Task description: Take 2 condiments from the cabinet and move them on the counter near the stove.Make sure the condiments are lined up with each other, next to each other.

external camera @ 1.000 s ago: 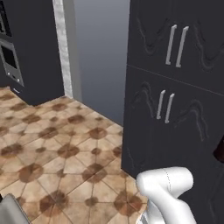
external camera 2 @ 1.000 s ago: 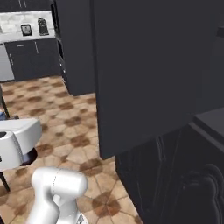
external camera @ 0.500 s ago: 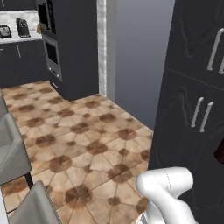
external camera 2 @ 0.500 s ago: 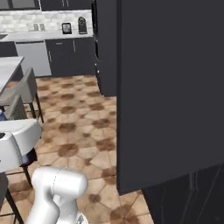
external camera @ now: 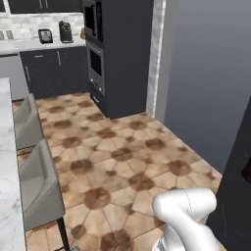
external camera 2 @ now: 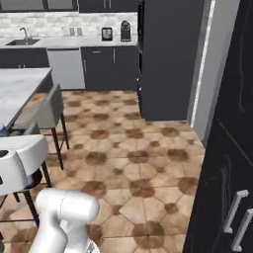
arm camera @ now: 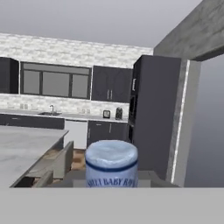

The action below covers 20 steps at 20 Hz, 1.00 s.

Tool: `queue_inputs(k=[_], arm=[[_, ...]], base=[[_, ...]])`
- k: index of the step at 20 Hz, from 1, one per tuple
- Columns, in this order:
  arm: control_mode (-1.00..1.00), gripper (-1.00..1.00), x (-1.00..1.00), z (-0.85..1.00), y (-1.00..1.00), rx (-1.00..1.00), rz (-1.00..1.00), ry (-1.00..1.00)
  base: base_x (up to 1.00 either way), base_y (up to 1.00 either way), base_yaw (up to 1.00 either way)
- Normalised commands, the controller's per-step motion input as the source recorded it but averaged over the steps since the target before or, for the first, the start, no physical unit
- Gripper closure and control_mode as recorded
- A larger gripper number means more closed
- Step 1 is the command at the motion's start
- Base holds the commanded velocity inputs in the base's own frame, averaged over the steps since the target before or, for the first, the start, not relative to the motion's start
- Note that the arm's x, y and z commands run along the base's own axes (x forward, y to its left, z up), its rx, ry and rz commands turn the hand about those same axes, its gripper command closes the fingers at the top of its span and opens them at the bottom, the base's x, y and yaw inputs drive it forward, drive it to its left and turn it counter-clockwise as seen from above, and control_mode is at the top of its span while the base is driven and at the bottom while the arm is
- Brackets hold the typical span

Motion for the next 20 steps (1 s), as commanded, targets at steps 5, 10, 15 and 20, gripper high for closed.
queue_inputs(k=[5,10,15,20], arm=[[1.00,1.00,0.00,0.00,0.00,0.00,0.00,0.00],[1.00,1.00,0.00,0.00,0.00,0.00,0.00,0.00],[1.00,1.00,0.00,0.00,0.00,0.00,0.00,0.00],[1.00,1.00,0.00,0.00,0.00,0.00,0.00,0.00]], base=[[1.00,-0.04,0.30],[1.00,-0.15,0.32],[1.00,-0.20,0.34],[1.00,-0.36,0.35]])
